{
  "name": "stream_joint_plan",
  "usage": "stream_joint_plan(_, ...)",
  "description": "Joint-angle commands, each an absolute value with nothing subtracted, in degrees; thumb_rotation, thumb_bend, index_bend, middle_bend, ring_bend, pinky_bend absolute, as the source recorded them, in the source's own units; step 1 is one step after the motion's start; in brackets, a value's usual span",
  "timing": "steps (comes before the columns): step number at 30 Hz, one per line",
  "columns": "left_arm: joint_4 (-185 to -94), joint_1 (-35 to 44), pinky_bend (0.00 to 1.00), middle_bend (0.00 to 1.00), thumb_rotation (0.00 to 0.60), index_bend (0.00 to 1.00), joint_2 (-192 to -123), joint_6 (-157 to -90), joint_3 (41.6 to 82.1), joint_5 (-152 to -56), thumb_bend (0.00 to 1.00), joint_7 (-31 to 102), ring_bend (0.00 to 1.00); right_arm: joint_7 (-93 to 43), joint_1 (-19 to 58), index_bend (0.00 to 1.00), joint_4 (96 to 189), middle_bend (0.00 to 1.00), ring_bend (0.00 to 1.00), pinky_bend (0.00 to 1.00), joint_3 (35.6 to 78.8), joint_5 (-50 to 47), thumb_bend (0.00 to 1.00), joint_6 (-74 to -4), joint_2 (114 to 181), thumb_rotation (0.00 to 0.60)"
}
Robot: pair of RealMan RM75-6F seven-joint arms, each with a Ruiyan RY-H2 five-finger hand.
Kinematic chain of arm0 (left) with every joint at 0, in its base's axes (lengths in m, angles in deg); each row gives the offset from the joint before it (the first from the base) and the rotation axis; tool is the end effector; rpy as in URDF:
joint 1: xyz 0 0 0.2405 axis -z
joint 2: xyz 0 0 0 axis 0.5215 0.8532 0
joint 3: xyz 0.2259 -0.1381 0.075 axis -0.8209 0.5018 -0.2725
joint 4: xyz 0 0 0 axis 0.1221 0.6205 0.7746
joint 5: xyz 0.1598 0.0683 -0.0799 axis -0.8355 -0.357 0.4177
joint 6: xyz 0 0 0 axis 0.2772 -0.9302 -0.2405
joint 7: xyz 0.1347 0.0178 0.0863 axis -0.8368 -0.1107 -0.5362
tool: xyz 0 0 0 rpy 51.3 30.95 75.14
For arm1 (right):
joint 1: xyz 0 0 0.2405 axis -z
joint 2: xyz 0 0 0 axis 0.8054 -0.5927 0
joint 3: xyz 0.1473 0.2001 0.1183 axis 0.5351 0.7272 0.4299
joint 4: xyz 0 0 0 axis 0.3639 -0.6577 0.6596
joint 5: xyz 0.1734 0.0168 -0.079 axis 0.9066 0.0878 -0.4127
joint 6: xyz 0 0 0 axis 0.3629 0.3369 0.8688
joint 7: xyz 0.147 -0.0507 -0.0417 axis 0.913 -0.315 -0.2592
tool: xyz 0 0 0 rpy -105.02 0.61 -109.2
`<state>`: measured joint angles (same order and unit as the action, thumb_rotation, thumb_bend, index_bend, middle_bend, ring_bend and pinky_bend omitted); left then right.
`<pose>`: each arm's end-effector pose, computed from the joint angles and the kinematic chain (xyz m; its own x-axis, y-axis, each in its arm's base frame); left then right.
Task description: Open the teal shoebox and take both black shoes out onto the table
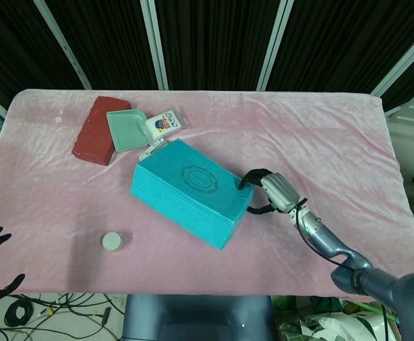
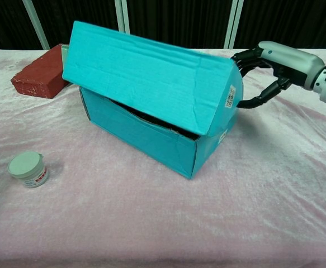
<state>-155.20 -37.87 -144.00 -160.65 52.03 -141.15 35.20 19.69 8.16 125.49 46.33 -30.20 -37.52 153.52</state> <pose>-0.3136 0.1172 0.1759 0.3689 -0.1335 0.9199 0.9259 -0.0344 -0.3763 -0.1945 -0.3979 0.0210 0.0685 -0.4237 0.9032 -0.8852 -0.4434 -0.1409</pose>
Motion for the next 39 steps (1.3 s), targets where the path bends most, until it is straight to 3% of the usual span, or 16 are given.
stream_joint_plan(1,-155.48,-37.75,0.14,0.14,0.6,0.21,-143.93,-160.45,52.03,-141.18,0.0,35.12,0.1,26.1,6.44,0.45,132.07,0.4,0.27,0.26,46.94,-27.66,0.72,-31.34,147.83,0.6)
stream_joint_plan(11,-156.24,-37.32,0.13,0.13,0.6,0.21,-143.96,-159.49,51.97,-141.1,0.0,34.87,0.1,42.96,2.57,0.44,138.76,0.39,0.26,0.26,46.96,-27.7,0.73,-21.62,139.31,0.6)
stream_joint_plan(17,-156.65,-37.32,0.13,0.13,0.6,0.2,-143.92,-159.11,51.79,-140.92,0.0,35.05,0.1,52.82,-0.09,0.36,137.5,0.36,0.26,0.26,46.12,-29.52,0.72,-17.25,137.12,0.6)
stream_joint_plan(21,-157.01,-37.24,0.13,0.13,0.6,0.2,-143.77,-159.02,51.81,-140.95,0.0,34.87,0.1,60.82,-1.92,0.22,136.49,0.28,0.21,0.25,44.87,-31.34,0.71,-14.85,136.03,0.6)
stream_joint_plan(24,-157.21,-37.24,0.12,0.13,0.6,0.2,-143.72,-159.05,51.77,-141.07,0.0,34.79,0.1,65.94,-3.22,0.04,134.86,0.08,0.05,0.22,43.39,-32.85,0.58,-13.18,135.76,0.6)
stream_joint_plan(26,-157.24,-37.24,0.12,0.13,0.6,0.2,-143.72,-159.01,51.76,-141.04,0.0,34.77,0.1,68.56,-3.72,0.0,133.92,0.0,0.0,0.19,42.62,-33.34,0.46,-12.6,135.8,0.6)
stream_joint_plan(32,-157.63,-37.02,0.12,0.13,0.6,0.19,-143.51,-158.87,51.84,-141.27,0.0,34.36,0.09,65.2,-1.26,0.0,131.31,0.0,0.0,0.16,44.65,-28.26,0.11,-13.91,136.8,0.6)
stream_joint_plan(36,-158.13,-36.62,0.12,0.13,0.6,0.19,-143.21,-158.62,52.11,-141.49,0.0,33.79,0.09,60.36,0.86,0.0,132.33,0.0,0.0,0.16,46.61,-23.86,0.02,-14.66,136.05,0.6)
stream_joint_plan(39,-158.55,-36.24,0.12,0.13,0.6,0.18,-143.07,-158.21,52.24,-141.6,0.0,33.44,0.09,56.32,2.16,0.0,134.21,0.0,0.0,0.16,47.73,-21.11,0.0,-14.56,134.99,0.6)
